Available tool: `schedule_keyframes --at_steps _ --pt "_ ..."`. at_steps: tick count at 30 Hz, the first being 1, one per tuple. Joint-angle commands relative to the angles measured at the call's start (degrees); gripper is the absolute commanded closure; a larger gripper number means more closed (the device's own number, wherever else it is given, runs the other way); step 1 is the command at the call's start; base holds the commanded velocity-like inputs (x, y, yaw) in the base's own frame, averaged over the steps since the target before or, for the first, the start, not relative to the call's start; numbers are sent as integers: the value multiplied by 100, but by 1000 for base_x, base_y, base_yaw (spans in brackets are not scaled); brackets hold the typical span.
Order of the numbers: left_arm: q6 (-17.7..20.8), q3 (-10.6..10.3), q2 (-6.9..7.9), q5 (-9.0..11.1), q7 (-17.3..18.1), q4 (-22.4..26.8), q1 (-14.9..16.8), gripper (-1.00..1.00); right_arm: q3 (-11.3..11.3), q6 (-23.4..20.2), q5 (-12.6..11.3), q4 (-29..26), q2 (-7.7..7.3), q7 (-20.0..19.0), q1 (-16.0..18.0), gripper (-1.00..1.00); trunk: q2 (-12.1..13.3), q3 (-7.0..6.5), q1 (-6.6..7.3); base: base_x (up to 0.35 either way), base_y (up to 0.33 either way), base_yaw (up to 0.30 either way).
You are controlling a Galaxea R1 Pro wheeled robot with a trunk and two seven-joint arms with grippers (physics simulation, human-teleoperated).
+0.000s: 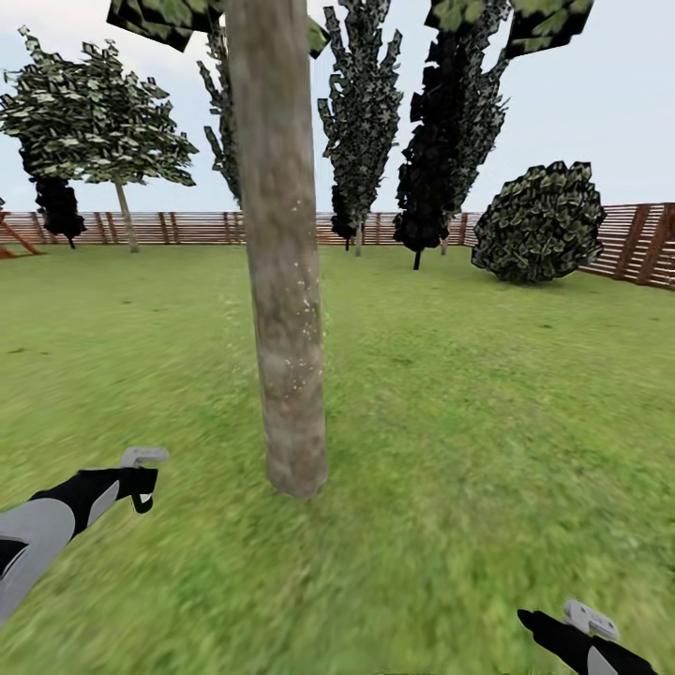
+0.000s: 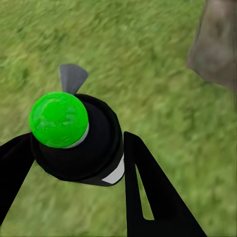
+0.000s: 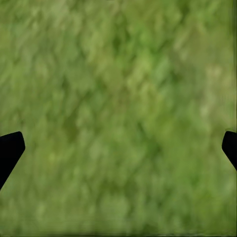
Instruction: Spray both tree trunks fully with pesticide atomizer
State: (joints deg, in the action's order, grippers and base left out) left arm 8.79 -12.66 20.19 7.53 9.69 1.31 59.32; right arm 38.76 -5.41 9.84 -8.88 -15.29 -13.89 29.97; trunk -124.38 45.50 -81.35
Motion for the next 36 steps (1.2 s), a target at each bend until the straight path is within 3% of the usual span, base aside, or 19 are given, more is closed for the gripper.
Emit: schedule_keyframes --at_steps 1,14,28,34,36 --pt "0 0 -3 -1 -2 1 0 100 0 -2 0 0 0 0 0 -100 0 0 0 0 316 -274" --pt "0 0 -15 -6 6 1 0 100 0 -1 0 -2 0 0 0 -100 0 0 0 0 316 -268" --pt "0 0 -22 -6 7 1 0 100 3 -2 0 -2 0 0 0 -100 0 0 0 -154 284 -115" --pt "37 -11 -544 -34 65 89 5 100 9 -1 -17 -1 0 0 0 -100 0 0 0 -38 51 -271" --pt "186 -11 -639 -59 424 470 8 100 9 2 -17 -1 0 0 0 -100 0 0 0 -1 2 -272"
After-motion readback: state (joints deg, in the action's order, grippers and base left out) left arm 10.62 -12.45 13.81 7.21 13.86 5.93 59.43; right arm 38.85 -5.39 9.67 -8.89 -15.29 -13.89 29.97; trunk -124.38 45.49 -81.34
